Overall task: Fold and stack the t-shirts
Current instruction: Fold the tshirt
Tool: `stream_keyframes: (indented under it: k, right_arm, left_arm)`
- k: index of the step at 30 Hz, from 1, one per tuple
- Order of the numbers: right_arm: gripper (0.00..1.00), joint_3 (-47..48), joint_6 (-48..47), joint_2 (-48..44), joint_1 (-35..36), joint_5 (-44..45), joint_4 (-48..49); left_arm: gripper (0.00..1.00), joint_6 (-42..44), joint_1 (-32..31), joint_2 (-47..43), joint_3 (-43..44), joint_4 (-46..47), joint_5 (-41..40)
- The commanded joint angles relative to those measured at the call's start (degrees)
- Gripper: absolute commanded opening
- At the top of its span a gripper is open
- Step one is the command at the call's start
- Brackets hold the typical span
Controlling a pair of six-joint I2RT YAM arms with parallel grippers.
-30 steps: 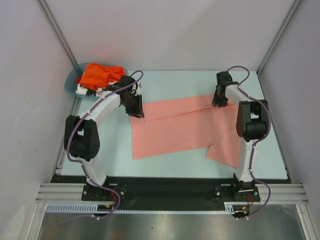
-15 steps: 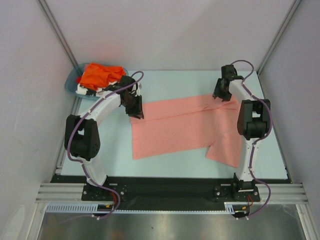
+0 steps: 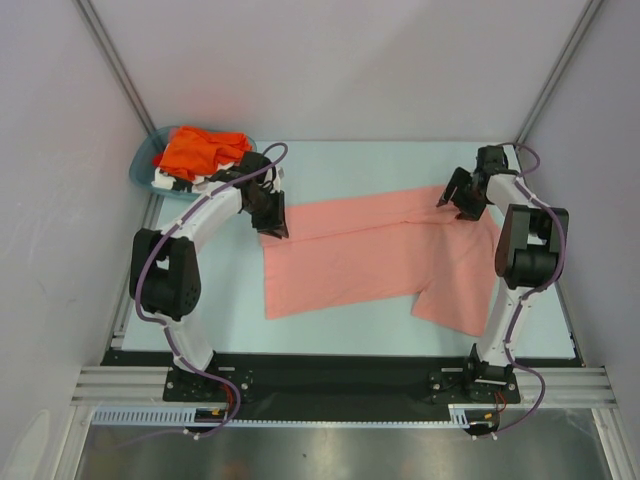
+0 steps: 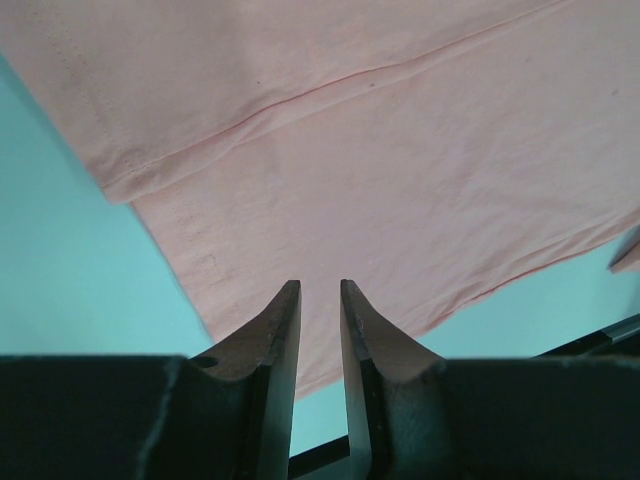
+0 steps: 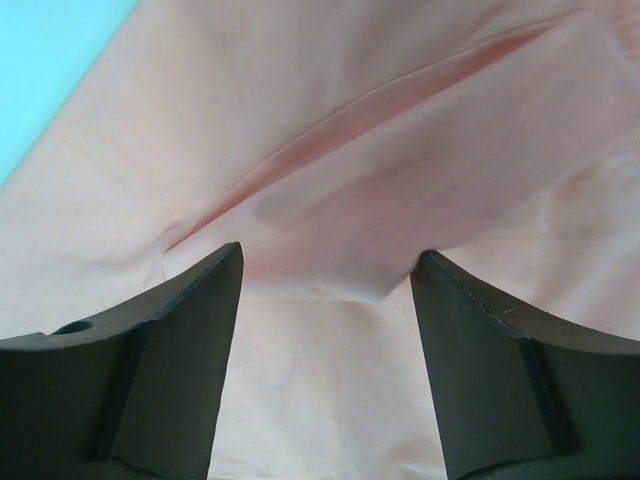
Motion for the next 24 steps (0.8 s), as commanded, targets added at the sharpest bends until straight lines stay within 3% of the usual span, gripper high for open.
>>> stream_keyframes:
  k: [1, 7, 16, 20, 24]
  right_arm:
    - [0.73, 0.7, -0.9, -0.5, -0.1, -7.3, 4.9]
    - [0.73, 8.1, 1.2, 5.1, 1.0, -12.2, 7.0]
    - [0.78, 16.5, 16.2, 11.6, 0.1, -16.6, 9.5]
    - [0.79, 16.3, 15.8, 9.5, -1.2, -19.3, 9.9]
    - [0.75, 13.4, 9.0, 4.5, -1.6, -17.8, 4.0]
  left_arm:
    - [0.27, 1.5, -0.2, 0.2, 1.0, 0.4, 1.4]
    - [0.27, 1.5, -0.2, 0.9, 1.8, -0.4, 1.5]
    - [0.27, 1.1, -0.2, 0.7, 1.3, -0.2, 1.3]
    - [0.27, 0.7, -0.2, 0.7, 0.4, 0.4, 1.6]
    - [0.27, 0.3, -0.2, 0.5, -0.2, 1.1, 1.8]
